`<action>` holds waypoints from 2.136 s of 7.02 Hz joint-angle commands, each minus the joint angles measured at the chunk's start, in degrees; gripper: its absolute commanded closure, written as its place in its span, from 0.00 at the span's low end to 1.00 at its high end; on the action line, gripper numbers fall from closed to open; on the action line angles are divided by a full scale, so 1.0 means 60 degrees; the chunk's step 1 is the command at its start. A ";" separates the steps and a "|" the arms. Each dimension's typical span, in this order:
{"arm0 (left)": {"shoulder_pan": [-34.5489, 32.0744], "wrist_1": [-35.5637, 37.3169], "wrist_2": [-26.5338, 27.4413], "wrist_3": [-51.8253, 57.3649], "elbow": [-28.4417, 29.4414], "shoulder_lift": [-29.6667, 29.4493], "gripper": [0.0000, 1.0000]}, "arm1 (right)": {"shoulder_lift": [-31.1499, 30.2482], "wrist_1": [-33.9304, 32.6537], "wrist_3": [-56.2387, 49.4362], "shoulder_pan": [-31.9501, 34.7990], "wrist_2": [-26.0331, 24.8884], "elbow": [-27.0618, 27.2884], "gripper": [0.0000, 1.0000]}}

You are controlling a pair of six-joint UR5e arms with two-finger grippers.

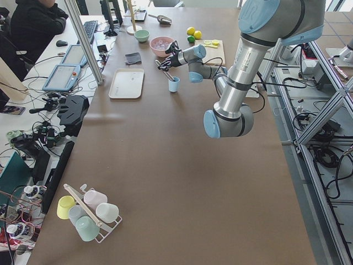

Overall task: Mash ice and strawberries in cup
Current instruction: 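Press the muddler down into the cup repeatedly with the left gripper, then lift the muddler out of the cup with the left gripper, then carry the muddler back and lay it on the table with the left gripper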

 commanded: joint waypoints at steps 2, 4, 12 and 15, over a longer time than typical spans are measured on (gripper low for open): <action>-0.1190 0.0058 -0.1091 0.0242 -0.0139 -0.0105 1.00 | -0.0022 -0.0008 0.0000 -0.0002 0.0032 0.0069 0.01; -0.2304 0.0189 -0.2645 0.0244 -0.0533 0.0011 1.00 | -0.0022 0.0021 0.0015 -0.0002 0.0091 0.0069 0.01; -0.8301 0.0644 -1.0006 0.3525 0.0869 0.5369 1.00 | 0.0165 -0.0037 -0.0044 0.0202 0.0662 0.0141 0.01; -0.7541 0.0454 -1.0226 0.3555 0.2053 0.5290 1.00 | -0.0066 0.0080 -0.0131 0.0203 0.0561 0.0201 0.01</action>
